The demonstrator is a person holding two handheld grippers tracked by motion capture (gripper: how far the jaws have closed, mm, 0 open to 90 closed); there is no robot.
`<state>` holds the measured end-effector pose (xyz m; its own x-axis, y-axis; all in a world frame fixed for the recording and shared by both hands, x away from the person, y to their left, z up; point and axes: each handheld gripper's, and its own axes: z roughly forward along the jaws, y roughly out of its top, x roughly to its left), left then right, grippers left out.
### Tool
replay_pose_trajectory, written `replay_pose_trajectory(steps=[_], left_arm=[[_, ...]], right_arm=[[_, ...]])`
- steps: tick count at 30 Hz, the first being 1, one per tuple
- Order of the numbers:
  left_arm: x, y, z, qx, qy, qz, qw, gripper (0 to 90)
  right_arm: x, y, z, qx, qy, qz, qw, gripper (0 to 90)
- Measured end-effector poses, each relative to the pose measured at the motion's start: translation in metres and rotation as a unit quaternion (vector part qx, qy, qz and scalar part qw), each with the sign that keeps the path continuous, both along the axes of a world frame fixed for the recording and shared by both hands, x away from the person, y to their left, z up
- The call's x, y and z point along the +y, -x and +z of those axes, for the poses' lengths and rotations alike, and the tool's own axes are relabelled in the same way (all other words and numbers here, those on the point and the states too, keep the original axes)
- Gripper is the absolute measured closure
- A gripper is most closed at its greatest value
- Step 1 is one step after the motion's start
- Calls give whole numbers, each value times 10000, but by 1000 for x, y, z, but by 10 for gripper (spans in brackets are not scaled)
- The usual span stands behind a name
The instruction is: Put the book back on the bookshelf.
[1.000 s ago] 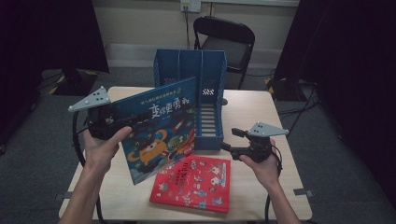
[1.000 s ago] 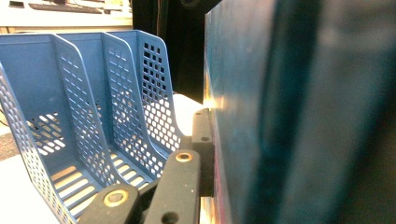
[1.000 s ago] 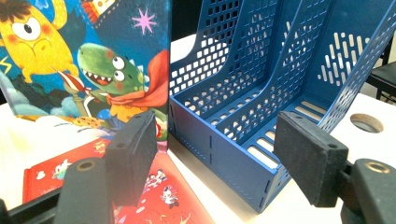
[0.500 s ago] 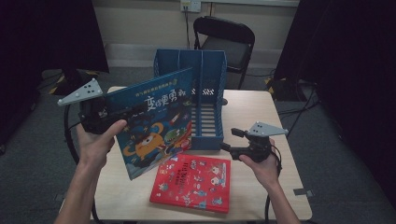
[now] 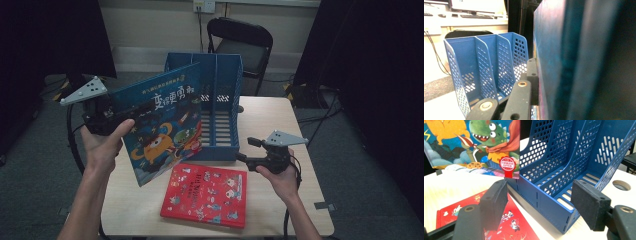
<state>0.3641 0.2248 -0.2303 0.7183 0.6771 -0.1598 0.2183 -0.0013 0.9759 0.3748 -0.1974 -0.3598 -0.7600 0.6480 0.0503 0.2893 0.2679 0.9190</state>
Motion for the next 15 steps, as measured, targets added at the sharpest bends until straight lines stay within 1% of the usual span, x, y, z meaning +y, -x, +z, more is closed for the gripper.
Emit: replay_pose_trajectory(steps=[5, 8, 11, 12, 15], left_arm=[[2, -4, 1, -13, 9, 234, 9997, 835], [4, -5, 1, -19, -7, 326, 9995, 836], [8, -6, 1, -3, -8, 416, 9991, 835], [8, -6, 1, 3, 25, 444, 9990, 835], [12, -8, 1, 8, -27, 589, 9983, 836]], right_arm=[[0, 0, -1, 24, -3, 2, 10000, 292], [1, 0, -3, 99, 48, 12, 9999, 291], [1, -1, -5, 121, 54, 20, 9999, 291], [2, -1, -5, 123, 55, 27, 9999, 291], [2, -1, -4, 113, 54, 28, 9999, 290]])
